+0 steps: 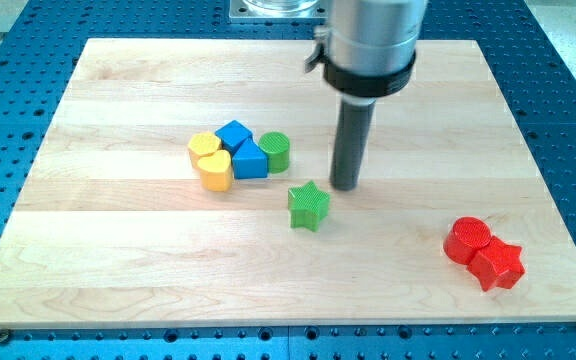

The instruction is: Push yellow blocks into red blocks

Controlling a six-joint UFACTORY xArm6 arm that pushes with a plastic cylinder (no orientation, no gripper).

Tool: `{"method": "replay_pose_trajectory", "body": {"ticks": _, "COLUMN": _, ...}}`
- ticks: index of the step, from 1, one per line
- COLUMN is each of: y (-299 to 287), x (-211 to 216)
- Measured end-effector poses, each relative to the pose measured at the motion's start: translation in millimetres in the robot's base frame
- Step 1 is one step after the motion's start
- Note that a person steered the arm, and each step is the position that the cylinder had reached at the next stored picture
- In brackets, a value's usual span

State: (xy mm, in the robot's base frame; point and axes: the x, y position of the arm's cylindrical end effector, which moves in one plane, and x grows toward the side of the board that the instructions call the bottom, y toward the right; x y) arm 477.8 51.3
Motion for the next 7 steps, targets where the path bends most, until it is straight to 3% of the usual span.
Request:
{"method": "replay_pose_trajectory", "body": {"ticks": 1, "y": -38.1, "x": 14.1}}
{"method": "replay_pose_trajectory", "body": {"ticks": 5, "y": -141.1, "x": -86.2}}
{"method": "replay_pose_trajectory", "body": {"ticks": 6, "y": -179.7, "x": -85.2}}
{"method": "replay_pose_trajectory", "body": {"ticks": 7, "y": -173.9, "x": -57.6}}
